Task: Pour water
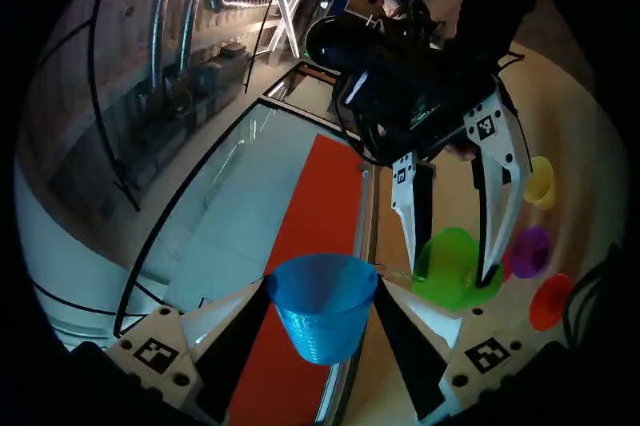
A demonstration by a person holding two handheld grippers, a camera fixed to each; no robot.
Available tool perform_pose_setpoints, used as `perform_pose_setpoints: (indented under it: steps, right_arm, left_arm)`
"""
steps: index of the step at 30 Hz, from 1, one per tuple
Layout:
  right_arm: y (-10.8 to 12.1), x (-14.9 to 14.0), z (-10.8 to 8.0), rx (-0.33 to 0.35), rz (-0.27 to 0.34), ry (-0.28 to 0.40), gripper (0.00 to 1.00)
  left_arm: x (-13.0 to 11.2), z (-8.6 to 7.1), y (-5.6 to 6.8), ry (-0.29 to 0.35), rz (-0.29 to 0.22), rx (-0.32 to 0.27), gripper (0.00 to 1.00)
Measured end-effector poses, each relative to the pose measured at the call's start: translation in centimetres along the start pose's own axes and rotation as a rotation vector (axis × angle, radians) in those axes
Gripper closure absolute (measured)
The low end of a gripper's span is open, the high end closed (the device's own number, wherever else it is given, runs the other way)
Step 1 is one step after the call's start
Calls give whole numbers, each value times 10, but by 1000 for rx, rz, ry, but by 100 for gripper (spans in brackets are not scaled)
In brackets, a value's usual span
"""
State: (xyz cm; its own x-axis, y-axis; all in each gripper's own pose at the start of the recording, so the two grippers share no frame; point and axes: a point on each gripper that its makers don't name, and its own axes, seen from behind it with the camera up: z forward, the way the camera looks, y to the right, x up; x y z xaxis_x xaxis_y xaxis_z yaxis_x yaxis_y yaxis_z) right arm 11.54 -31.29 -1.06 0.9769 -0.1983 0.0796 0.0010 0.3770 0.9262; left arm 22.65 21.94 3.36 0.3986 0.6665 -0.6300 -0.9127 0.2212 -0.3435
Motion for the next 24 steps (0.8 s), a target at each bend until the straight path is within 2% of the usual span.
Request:
perform_pose_setpoints:
  steps: [24]
  right_arm:
    - [2, -1, 1, -2, -3, 2, 6]
  left_arm:
    - [1, -1, 0, -1, 36, 6, 11]
